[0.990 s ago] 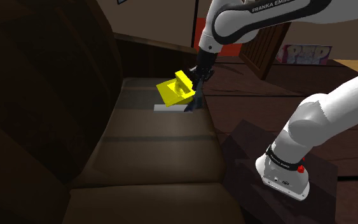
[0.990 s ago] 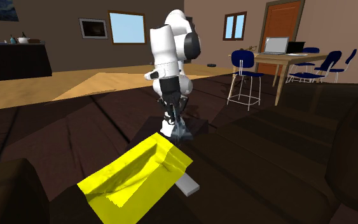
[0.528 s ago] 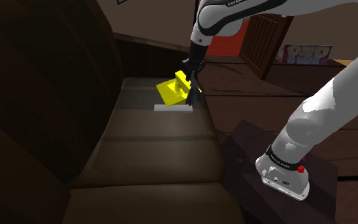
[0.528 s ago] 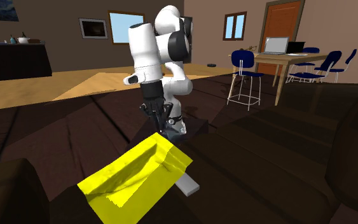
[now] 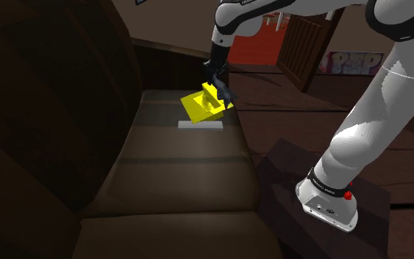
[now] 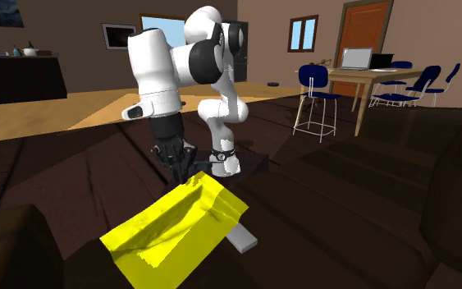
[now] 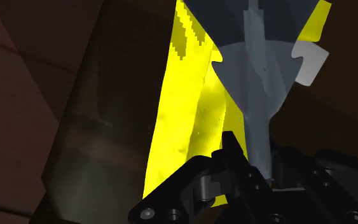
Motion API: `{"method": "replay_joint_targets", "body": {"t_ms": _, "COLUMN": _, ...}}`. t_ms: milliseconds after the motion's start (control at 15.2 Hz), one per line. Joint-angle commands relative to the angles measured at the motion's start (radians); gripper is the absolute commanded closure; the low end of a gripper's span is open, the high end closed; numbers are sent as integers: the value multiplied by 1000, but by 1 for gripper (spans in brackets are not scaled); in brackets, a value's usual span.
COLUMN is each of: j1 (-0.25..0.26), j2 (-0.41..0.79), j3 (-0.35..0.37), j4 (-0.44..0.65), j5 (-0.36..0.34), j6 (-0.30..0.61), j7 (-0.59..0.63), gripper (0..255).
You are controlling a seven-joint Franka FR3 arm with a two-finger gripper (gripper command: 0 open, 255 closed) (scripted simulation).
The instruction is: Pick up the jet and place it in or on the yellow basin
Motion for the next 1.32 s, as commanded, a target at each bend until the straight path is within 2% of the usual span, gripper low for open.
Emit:
{"method": "replay_joint_targets", "body": {"t_ms": 0, "j1": -1, "j2": 18, "j3": -1, "j4": -4, "j5": 1, "j6": 22, "j7": -6, "gripper": 255}}
{"method": "replay_joint_targets", "body": {"t_ms": 660, "j1": 2, "j2": 67, "j3": 2, "j4": -76, "j5": 11, "j6": 142, "j7": -28, "gripper": 255}}
{"method": "replay_joint_targets", "body": {"t_ms": 1122, "j1": 2, "j2": 67, "j3": 2, "j4": -76, "j5": 11, "j6": 142, "j7": -28, "gripper": 255}}
{"method": "replay_joint_targets", "body": {"t_ms": 1188, "j1": 2, "j2": 67, "j3": 2, "j4": -76, "j5": 11, "j6": 142, "j7": -28, "gripper": 0}}
{"method": "replay_joint_targets", "body": {"t_ms": 1254, "j1": 2, "j2": 67, "j3": 2, "j4": -76, "j5": 11, "j6": 142, "j7": -28, "gripper": 0}}
